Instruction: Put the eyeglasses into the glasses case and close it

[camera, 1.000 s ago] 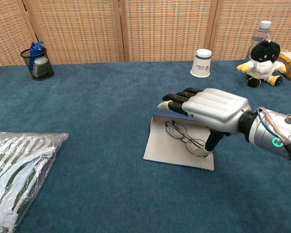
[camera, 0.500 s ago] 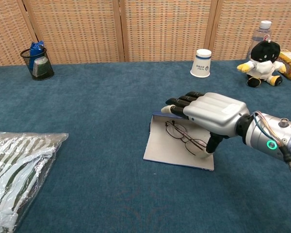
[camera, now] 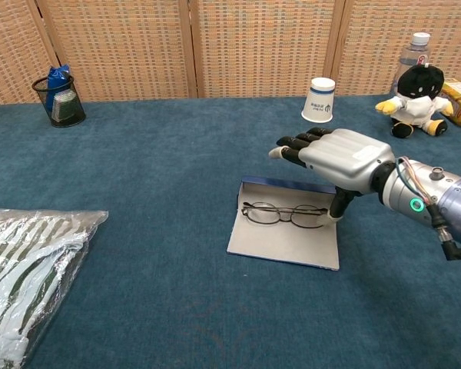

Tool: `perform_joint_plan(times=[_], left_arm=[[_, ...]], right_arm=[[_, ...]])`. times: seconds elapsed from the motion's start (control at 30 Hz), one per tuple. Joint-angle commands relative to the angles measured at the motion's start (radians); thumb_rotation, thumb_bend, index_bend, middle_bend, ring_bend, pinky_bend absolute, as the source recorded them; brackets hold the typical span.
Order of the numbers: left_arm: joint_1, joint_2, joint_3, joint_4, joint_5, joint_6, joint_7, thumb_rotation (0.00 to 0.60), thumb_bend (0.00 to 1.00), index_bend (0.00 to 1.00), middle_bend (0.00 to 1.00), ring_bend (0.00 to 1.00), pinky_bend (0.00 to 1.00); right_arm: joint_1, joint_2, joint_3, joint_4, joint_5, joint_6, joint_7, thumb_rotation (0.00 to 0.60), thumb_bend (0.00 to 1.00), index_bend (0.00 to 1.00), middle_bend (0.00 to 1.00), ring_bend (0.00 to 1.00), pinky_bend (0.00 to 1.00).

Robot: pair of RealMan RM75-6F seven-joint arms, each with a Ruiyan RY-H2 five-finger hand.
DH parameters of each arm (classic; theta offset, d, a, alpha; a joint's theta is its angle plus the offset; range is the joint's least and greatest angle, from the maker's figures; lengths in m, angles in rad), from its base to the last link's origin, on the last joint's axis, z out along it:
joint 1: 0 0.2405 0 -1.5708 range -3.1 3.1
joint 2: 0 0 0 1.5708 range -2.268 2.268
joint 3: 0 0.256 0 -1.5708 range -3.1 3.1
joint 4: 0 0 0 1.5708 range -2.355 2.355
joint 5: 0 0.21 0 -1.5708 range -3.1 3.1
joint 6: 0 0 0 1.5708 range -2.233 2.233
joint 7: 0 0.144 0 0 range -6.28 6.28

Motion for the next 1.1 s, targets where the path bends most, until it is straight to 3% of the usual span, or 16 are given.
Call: perform_joint_plan(times=[0.03, 0.33, 0.43, 0.67, 1.1], left_arm=[[0.000, 0.000, 0.000, 0.000, 0.000, 0.000, 0.001, 0.600, 0.17, 0.00, 0.00, 0.00, 0.00], [0.000, -0.001, 0.000, -0.001, -0.004, 0.000, 0.004, 0.600, 0.17, 0.00, 0.00, 0.00, 0.00], [-0.001, -0.001, 0.000, -0.002, -0.003, 0.000, 0.007, 0.600, 0.17, 0.00, 0.00, 0.00, 0.00], [0.001, -0.002, 0.001, -0.002, -0.003, 0.004, 0.006, 0.600, 0.17, 0.00, 0.00, 0.00, 0.00], [0.001, 0.004, -0.003, 0.010, -0.020, -0.005, -0.017, 0.600, 0.17, 0.00, 0.00, 0.00, 0.00]], right_arm=[[0.002, -0.005, 0.013, 0.000, 0.011, -0.004, -0.007, 0.600, 0.00, 0.00, 0.00, 0.00, 0.00], [-0.011, 0.017, 0.006, -0.078, -0.001, 0.002, -0.030, 0.600, 0.00, 0.00, 0.00, 0.00, 0.00], [0.002, 0.009, 0.027, -0.094, 0.008, -0.009, -0.035, 0.600, 0.00, 0.00, 0.00, 0.00, 0.00], [0.043, -0.041, 0.089, -0.049, 0.104, -0.054, -0.088, 0.600, 0.00, 0.00, 0.00, 0.00, 0.00], [0.086, -0.110, 0.122, 0.044, 0.164, -0.072, -0.116, 0.600, 0.00, 0.00, 0.00, 0.00, 0.00]])
